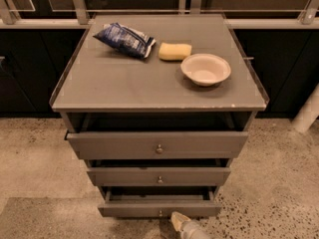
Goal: Close bottom drawer
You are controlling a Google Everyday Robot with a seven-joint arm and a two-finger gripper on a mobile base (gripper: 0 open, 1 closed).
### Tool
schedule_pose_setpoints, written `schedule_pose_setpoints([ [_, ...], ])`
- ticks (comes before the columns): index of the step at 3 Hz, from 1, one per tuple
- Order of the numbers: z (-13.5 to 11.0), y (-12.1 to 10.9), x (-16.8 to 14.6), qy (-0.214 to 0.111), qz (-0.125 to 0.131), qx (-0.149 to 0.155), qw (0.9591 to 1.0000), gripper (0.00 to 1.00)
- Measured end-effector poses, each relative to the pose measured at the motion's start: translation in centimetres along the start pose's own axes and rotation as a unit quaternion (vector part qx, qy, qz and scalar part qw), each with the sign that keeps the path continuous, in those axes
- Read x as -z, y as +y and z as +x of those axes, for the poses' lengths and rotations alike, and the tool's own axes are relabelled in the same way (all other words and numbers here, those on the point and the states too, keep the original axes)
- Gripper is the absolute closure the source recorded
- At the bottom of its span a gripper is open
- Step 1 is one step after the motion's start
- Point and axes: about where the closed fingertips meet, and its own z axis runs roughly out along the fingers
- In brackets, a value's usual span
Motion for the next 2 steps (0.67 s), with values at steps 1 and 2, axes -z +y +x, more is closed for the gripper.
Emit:
schedule_pose_setpoints([
  [1, -1.95, 0.69, -1.75, -0.018, -0.005, 0.017, 0.9997, 1.00],
  [2, -2.63, 0.90, -2.18, -0.024, -0.006, 0.025, 0.9994, 1.00],
])
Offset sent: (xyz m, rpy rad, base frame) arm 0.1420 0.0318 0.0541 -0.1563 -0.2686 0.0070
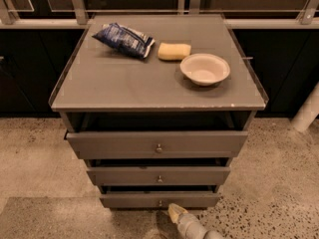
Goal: Close bottom drawer
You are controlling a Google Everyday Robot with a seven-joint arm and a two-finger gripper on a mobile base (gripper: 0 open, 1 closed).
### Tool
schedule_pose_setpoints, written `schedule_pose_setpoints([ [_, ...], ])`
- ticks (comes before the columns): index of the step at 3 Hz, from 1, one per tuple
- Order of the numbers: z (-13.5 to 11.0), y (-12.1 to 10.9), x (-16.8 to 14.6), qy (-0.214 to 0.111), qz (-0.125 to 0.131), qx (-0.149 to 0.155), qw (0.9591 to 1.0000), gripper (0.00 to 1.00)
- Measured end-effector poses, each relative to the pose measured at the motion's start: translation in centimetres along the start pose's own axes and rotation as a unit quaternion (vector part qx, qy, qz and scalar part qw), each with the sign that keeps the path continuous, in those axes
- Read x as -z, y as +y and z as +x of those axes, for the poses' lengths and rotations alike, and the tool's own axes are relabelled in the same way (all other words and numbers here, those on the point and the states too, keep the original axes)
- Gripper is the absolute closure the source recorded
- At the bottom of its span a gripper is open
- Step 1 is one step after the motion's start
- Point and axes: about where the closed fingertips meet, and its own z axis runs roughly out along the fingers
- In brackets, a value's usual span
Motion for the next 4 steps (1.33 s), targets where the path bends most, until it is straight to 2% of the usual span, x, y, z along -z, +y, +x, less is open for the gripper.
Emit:
schedule_pose_setpoints([
  [1, -2.86, -0.77, -2.09, -0.016, 0.015, 0.032, 0.9992, 1.00],
  [3, -3.47, -1.18, -2.55, -0.019, 0.022, 0.040, 0.9988, 1.00],
  [4, -3.00, -1.16, -2.37, 0.012, 0.012, 0.051, 0.9985, 1.00],
])
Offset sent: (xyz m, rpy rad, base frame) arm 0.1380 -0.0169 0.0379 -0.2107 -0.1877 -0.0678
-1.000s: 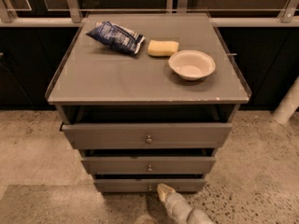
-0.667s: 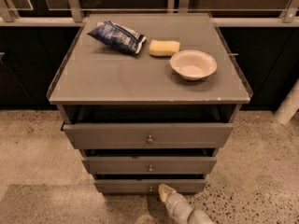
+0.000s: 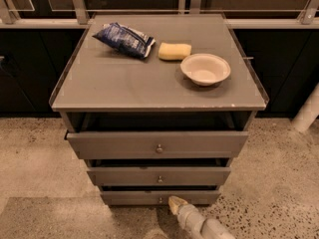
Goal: Close bottom drawer
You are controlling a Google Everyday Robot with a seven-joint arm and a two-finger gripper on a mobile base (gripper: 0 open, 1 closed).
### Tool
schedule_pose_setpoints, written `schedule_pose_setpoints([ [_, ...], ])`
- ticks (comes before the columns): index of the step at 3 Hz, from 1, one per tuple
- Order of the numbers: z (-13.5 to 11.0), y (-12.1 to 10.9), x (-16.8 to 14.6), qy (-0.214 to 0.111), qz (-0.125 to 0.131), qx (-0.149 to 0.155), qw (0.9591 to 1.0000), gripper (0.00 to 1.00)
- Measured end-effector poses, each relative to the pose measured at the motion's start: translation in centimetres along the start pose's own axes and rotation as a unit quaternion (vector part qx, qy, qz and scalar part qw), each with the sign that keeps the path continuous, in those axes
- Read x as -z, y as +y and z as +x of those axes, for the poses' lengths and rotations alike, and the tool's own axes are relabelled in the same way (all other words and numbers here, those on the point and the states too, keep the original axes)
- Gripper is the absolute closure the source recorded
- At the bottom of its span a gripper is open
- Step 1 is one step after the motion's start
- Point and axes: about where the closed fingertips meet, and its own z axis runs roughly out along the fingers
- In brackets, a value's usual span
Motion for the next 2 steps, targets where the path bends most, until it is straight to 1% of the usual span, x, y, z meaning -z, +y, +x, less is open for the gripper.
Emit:
schedule_pose_setpoints([
  [1, 1.4, -0.3, 3.4, 0.065, -0.014, -0.009, 0.9978, 1.00],
  [2, 2.9, -1.2, 11.3, 0.127, -0.018, -0.048, 0.9906, 1.00],
])
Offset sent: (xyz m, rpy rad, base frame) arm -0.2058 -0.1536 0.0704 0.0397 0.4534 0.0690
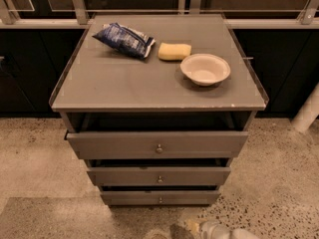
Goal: Close bottom drawer
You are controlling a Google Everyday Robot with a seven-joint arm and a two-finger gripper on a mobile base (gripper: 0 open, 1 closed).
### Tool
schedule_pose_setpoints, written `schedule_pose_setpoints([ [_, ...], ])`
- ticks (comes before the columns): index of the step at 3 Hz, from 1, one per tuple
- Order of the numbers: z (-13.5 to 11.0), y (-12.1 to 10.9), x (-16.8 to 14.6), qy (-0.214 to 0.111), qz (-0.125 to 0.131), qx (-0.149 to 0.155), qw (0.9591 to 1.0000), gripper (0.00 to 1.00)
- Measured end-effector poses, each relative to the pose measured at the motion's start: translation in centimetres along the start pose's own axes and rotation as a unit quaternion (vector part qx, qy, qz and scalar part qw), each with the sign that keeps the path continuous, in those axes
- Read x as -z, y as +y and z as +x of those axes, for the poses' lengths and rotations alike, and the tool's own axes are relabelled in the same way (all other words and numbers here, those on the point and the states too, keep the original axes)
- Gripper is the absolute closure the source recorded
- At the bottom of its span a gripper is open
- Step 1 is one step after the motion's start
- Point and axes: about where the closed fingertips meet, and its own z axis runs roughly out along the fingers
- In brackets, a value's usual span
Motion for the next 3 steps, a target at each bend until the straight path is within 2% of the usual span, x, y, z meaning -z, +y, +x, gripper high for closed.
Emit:
schedule_pose_setpoints([
  [1, 0.21, -0.23, 2.67, 0.020, 0.006, 0.014, 0.9997, 0.82],
  [3, -0.09, -0.17, 2.52, 0.018, 0.005, 0.014, 0.9997, 0.36],
])
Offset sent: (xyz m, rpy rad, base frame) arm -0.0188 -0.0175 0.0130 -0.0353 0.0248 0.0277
